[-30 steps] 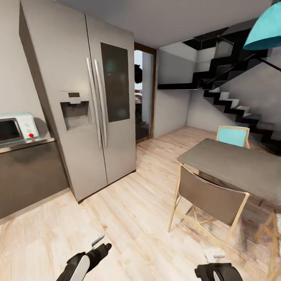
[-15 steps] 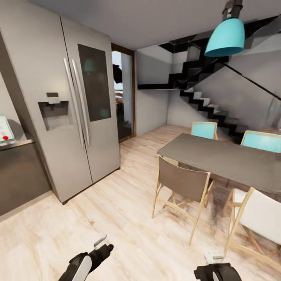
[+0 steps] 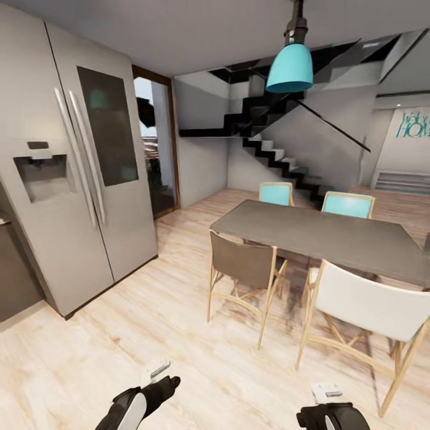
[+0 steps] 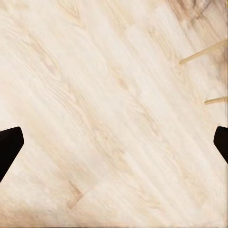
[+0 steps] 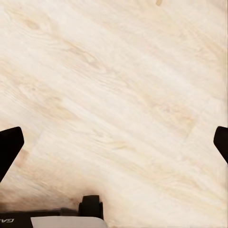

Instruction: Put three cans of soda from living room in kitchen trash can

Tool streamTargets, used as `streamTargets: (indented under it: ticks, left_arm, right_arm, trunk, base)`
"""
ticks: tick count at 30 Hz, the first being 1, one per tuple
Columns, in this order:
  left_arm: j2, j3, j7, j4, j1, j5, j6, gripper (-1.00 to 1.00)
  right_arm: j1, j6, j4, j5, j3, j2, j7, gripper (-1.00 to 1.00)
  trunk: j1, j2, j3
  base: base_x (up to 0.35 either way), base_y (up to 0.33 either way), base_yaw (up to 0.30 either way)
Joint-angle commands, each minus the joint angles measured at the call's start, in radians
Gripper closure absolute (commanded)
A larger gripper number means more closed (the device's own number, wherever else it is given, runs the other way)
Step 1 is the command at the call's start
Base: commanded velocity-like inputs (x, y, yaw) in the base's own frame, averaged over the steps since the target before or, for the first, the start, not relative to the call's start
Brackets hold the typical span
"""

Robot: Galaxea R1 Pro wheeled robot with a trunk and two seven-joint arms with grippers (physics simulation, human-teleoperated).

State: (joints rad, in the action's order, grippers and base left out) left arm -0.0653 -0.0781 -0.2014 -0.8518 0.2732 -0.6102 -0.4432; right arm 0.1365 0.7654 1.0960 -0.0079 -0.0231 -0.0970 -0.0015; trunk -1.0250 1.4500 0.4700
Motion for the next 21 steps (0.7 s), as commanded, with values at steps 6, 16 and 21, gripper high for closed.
streamTargets:
  ticks: [6, 16, 21]
  left_arm:
    - [-0.002, -0.001, 0.002, -0.004, 0.0, -0.003, -0.001, -1.0]
    - [-0.001, -0.056, -0.005, -0.003, 0.0, 0.001, 0.0, -1.0]
    - [-0.001, -0.065, -0.006, -0.003, 0.0, 0.001, 0.001, -1.0]
  right_arm:
    - [0.0, 0.0, 0.004, -0.001, 0.001, -0.002, 0.0, -1.0]
    - [0.0, 0.0, 0.004, -0.001, 0.0, -0.001, 0.0, -1.0]
    - [0.0, 0.0, 0.004, -0.001, 0.0, -0.001, 0.0, -1.0]
  trunk:
    - [0.0, 0.0, 0.0]
    - [0.0, 0.0, 0.0]
    - [0.0, 0.0, 0.0]
  base:
    - [-0.023, -0.042, -0.291]
    - [-0.001, -0.25, -0.291]
    - [0.0, -0.294, -0.292]
